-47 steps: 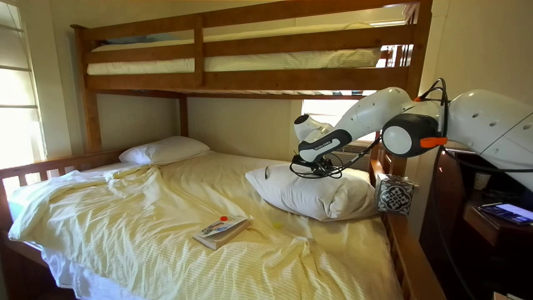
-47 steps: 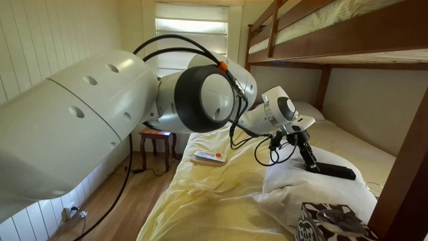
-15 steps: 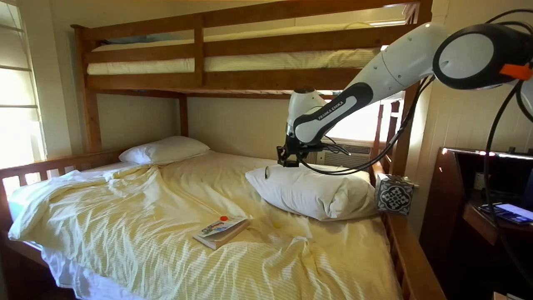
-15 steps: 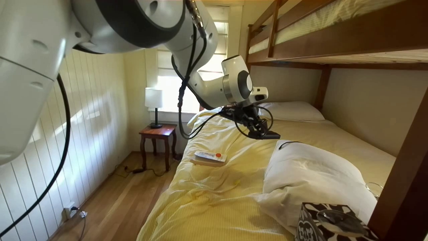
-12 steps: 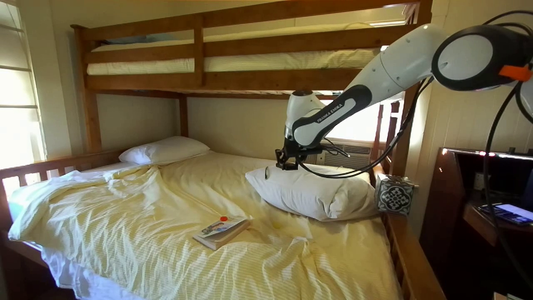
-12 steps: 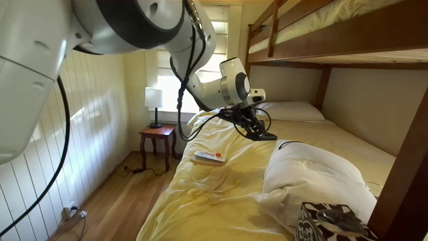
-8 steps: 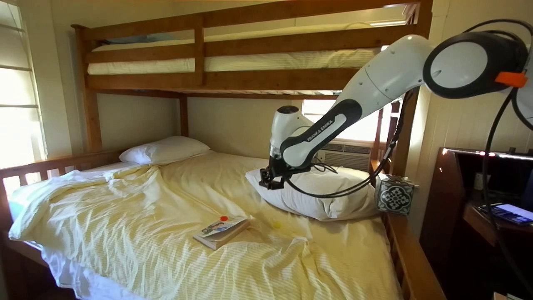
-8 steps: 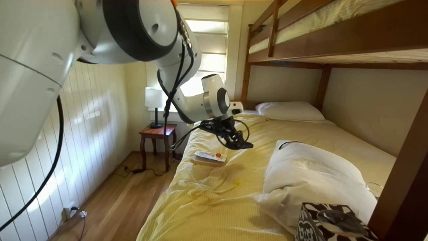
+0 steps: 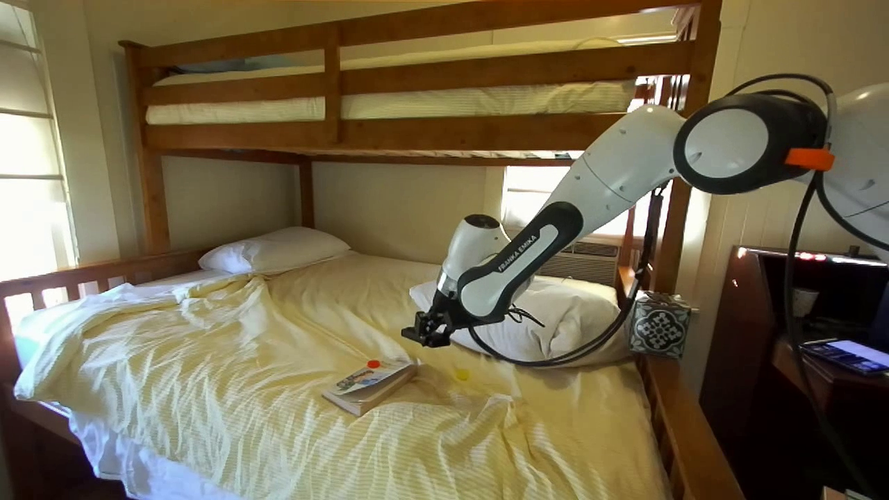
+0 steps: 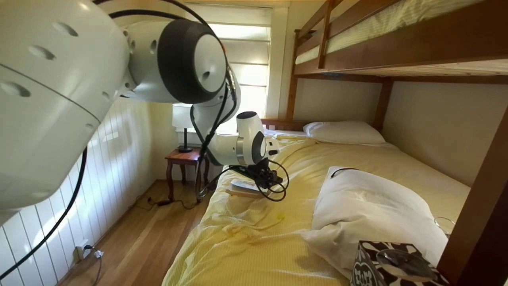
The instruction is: Move the remote to the left
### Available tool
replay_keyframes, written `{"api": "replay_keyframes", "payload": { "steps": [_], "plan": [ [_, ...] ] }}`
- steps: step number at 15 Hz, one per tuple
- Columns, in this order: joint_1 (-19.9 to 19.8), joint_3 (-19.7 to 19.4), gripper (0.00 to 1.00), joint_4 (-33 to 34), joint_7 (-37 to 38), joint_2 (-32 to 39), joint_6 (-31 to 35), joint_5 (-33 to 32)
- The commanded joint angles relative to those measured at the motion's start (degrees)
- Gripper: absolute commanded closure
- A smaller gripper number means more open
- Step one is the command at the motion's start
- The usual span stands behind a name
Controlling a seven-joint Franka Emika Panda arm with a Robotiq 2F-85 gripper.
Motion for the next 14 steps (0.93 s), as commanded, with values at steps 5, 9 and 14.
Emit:
{"api": "replay_keyframes", "payload": {
  "steps": [5, 9, 14],
  "plan": [
    [-14.9, 13.8, 0.64, 2.0, -24.1, 0.6, -0.5, 7.7],
    [-12.5, 11.0, 0.64, 3.1, -24.6, 1.9, 0.5, 10.2],
    [-3.1, -1.1, 0.64, 6.2, -21.0, 8.4, 10.3, 8.4]
  ]
}}
